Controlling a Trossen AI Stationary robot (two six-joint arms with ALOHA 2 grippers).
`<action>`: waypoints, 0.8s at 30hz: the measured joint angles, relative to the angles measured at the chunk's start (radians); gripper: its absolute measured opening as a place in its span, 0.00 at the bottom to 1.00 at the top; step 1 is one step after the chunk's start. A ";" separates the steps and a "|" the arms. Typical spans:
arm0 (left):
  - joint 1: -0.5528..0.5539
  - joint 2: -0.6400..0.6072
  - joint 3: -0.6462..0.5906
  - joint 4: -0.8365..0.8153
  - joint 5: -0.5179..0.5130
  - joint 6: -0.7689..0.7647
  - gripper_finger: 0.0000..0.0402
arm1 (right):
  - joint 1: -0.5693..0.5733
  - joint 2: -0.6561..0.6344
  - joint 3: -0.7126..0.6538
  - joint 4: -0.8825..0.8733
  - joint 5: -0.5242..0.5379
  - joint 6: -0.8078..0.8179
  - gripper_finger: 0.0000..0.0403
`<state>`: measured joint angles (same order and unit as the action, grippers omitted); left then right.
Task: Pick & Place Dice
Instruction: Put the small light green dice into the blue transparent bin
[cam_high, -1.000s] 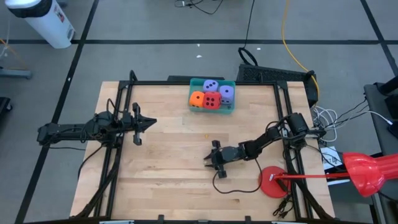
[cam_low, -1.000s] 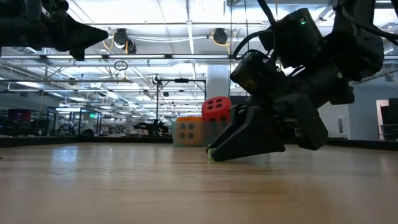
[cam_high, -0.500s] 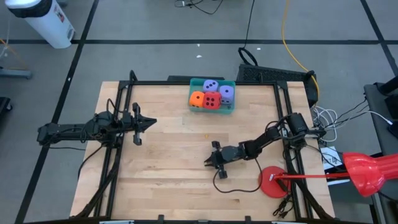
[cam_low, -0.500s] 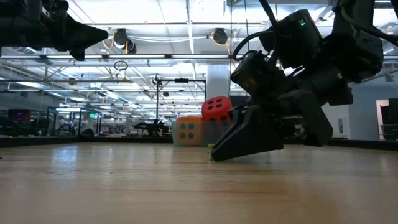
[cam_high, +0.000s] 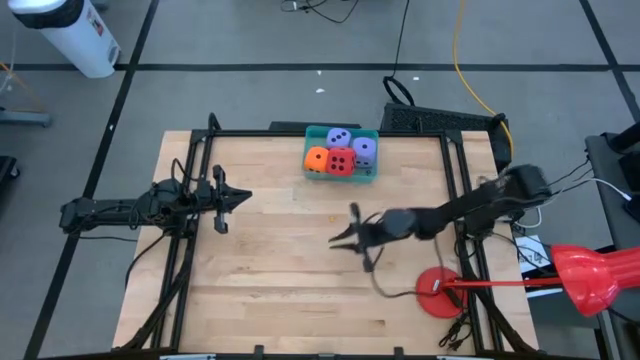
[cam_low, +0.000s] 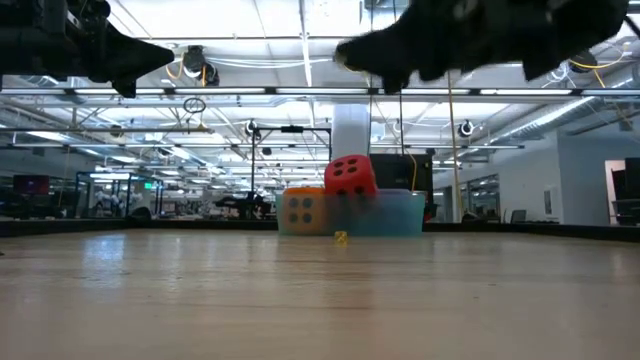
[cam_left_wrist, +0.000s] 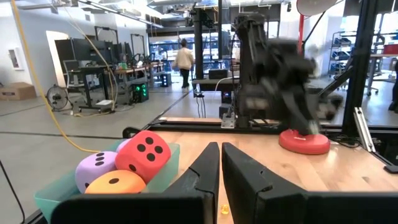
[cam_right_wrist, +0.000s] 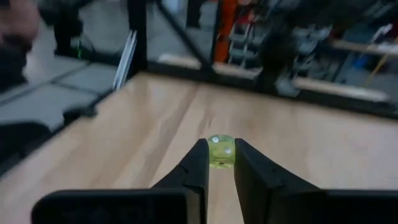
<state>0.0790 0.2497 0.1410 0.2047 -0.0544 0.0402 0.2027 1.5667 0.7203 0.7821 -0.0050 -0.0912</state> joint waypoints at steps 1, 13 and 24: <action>0.000 0.000 0.000 0.000 0.000 0.000 0.08 | -0.011 -0.055 -0.011 -0.017 0.000 0.002 0.10; 0.000 0.000 0.000 -0.006 0.000 0.003 0.08 | -0.142 -0.750 -0.243 -0.196 0.004 0.050 0.11; 0.000 0.000 0.000 -0.006 0.000 0.003 0.08 | -0.195 -1.151 -0.321 -0.424 0.002 0.083 0.15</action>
<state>0.0792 0.2493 0.1410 0.1982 -0.0544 0.0433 0.0074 0.4155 0.3994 0.3576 -0.0025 -0.0081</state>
